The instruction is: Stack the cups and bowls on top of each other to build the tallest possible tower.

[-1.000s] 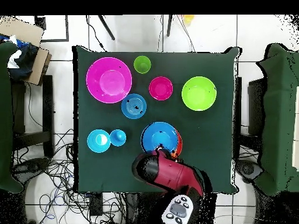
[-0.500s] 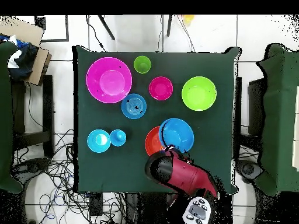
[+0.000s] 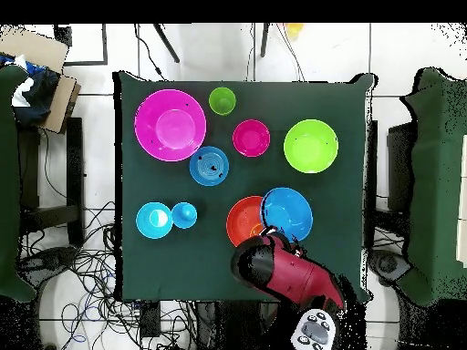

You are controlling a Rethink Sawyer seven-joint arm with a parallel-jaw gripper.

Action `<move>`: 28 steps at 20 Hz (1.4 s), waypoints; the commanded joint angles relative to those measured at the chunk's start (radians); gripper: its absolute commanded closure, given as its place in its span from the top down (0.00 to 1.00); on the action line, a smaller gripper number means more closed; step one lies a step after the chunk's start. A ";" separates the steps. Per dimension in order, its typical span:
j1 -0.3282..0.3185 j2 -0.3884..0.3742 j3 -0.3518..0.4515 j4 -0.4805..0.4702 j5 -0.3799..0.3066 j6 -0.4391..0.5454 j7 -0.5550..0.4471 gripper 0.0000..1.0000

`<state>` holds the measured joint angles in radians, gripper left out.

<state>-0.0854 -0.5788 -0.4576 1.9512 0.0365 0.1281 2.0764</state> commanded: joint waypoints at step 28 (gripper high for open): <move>0.044 0.015 0.117 0.016 -0.027 0.035 0.090 1.00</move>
<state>-0.0635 -0.5785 -0.4576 1.9512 0.0365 0.1281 2.0764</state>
